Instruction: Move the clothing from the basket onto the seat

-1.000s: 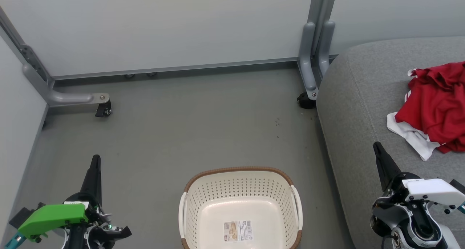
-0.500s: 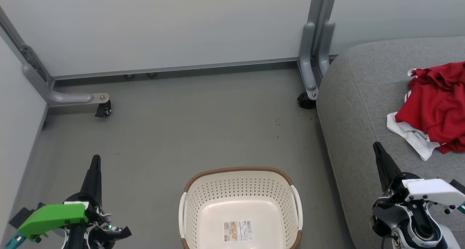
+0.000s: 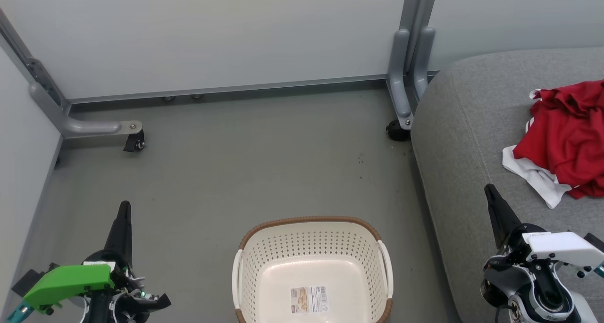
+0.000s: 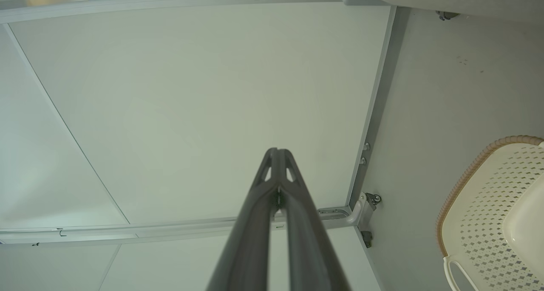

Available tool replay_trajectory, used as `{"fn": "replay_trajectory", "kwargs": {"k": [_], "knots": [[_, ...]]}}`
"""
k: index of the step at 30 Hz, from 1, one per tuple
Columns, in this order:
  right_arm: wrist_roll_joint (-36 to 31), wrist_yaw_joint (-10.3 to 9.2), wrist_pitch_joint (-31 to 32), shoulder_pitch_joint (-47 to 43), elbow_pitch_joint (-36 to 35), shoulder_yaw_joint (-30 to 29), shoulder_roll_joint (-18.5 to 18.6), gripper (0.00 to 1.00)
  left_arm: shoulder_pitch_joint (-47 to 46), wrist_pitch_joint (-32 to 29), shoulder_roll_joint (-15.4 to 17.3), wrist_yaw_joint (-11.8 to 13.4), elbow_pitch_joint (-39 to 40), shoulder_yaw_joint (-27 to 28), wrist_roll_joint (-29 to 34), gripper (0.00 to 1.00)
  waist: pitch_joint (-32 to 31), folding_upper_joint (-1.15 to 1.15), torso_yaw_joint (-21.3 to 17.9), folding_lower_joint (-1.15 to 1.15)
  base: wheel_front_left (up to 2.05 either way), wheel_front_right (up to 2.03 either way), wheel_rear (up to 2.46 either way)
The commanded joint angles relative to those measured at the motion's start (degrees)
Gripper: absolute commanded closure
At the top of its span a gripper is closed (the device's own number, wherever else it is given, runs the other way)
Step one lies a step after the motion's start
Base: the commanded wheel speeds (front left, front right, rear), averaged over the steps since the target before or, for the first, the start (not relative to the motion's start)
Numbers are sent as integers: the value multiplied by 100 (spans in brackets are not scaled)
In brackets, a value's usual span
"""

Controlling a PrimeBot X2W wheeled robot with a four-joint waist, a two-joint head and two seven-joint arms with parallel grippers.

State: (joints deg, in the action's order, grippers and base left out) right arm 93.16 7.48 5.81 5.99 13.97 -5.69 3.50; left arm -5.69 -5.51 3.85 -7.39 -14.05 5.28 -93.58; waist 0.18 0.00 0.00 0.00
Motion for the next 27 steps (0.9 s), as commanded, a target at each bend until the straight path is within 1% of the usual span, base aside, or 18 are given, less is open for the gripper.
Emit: {"fn": "replay_trajectory", "kwargs": {"k": [1, 27], "knots": [[-13, 2, 27, 39, 12, -15, -4, 100, -101, -25, -15, -25, -4, 21, 35, 100, 0, 0, 0, 0, 0, 0, 0], [-46, 2, 46, 42, 14, -40, -20, 100, -106, -47, -28, -25, -6, 61, 61, 100, 0, 0, 0, 0, 0, 0, 0]]}}
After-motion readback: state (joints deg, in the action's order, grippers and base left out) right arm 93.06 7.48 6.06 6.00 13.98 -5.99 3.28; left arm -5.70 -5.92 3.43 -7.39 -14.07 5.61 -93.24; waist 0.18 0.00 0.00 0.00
